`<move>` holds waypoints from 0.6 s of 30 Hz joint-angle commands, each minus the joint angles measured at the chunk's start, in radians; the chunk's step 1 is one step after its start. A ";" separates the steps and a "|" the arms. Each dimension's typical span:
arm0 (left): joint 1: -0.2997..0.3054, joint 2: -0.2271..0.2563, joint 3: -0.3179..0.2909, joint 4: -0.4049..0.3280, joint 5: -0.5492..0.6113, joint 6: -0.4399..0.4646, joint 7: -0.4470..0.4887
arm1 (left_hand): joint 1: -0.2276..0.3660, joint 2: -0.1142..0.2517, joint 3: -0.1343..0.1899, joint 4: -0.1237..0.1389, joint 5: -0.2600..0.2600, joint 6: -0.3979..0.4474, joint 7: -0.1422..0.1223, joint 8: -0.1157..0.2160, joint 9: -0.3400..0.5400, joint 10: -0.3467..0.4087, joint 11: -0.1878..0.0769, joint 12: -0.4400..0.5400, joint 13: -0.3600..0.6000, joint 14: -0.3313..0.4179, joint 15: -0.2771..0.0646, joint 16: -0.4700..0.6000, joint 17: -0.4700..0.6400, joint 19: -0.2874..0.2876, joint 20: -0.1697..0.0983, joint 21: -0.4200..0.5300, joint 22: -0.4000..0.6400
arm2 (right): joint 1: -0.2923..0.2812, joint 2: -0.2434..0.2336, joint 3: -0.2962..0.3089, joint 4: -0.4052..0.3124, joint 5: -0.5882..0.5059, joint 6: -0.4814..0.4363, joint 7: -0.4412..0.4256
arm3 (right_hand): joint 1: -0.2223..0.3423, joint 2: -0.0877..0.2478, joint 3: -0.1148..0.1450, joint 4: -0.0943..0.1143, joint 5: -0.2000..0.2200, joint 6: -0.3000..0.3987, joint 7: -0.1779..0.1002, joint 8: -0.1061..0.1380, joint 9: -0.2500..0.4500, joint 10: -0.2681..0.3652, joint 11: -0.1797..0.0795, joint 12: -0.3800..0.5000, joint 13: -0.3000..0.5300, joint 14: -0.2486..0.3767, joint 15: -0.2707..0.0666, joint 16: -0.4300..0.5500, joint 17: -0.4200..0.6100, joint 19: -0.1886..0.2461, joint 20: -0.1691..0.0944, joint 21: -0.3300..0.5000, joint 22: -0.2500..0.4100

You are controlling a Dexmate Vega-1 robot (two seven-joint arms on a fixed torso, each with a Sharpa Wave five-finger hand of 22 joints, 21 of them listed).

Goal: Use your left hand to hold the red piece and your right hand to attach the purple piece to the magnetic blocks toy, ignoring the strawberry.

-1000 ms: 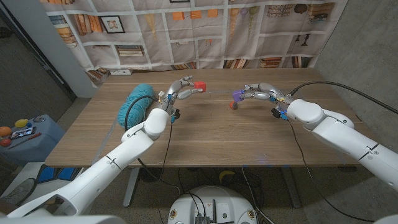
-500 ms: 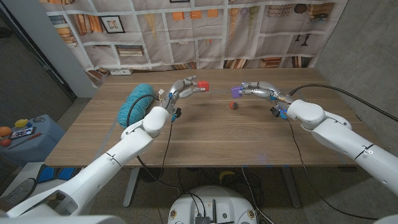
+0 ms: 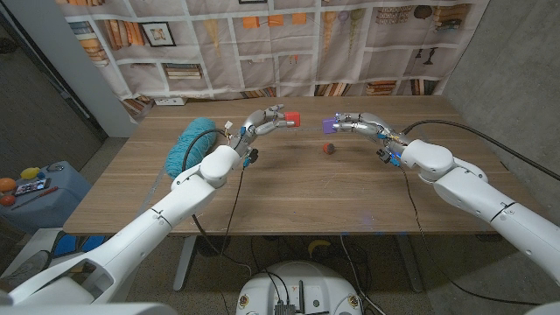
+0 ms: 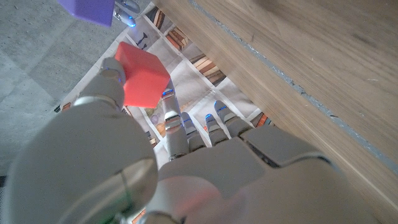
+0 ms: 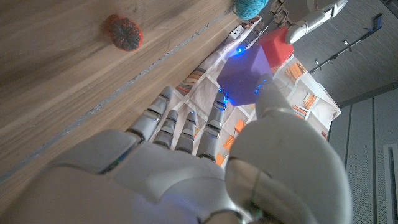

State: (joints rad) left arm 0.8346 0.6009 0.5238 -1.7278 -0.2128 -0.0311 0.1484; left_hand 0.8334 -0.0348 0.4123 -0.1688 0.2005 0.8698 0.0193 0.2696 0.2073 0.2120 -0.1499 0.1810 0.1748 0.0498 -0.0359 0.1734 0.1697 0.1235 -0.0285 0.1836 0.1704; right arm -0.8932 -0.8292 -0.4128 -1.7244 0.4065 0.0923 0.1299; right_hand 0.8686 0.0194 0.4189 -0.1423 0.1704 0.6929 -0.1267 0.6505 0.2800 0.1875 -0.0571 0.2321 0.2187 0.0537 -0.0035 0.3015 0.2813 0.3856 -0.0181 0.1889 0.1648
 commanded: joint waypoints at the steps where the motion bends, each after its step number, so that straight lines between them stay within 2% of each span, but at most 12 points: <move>1: -0.022 -0.003 0.009 0.024 -0.056 -0.038 -0.064 | 0.037 0.046 0.000 0.006 0.004 0.116 -0.115 0.002 0.002 -0.001 0.006 0.002 0.001 -0.008 0.001 -0.002 0.002 -0.005 0.000 0.000 0.004 | 0.017 0.030 -0.013 0.042 0.027 0.050 0.019 | -0.002 0.041 -0.008 -0.001 0.003 0.103 -0.094 0.036 0.000 -0.003 0.004 -0.003 0.000 -0.002 0.001 -0.002 0.001 0.003 -0.006 0.002 0.003; 18: -0.042 -0.008 0.022 0.051 -0.087 -0.058 -0.113 | 0.034 0.049 -0.003 0.006 0.004 0.113 -0.117 -0.003 0.002 -0.013 0.012 0.001 0.001 -0.021 0.010 -0.001 0.002 -0.013 0.002 0.001 0.004 | 0.043 0.072 -0.028 0.101 0.055 0.104 0.052 | -0.006 0.045 -0.013 -0.002 0.002 0.111 -0.094 0.032 -0.010 -0.002 0.004 -0.004 0.000 -0.001 0.000 -0.002 0.002 0.004 -0.008 0.002 0.003</move>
State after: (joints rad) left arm 0.8091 0.5995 0.5362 -1.6977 -0.2771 -0.0757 0.0678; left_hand 0.8308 -0.0322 0.4068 -0.1662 0.2000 0.8698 0.0193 0.2593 0.2064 0.2029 -0.1408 0.1810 0.1747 0.0338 -0.0305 0.1734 0.1697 0.1145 -0.0269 0.1836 0.1704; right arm -0.8658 -0.7833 -0.4300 -1.6575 0.4454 0.1586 0.1629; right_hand 0.8686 0.0194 0.4094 -0.1435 0.1691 0.6946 -0.1250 0.6505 0.2661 0.1875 -0.0571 0.2322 0.2188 0.0537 -0.0035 0.3015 0.2811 0.3858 -0.0182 0.1889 0.1648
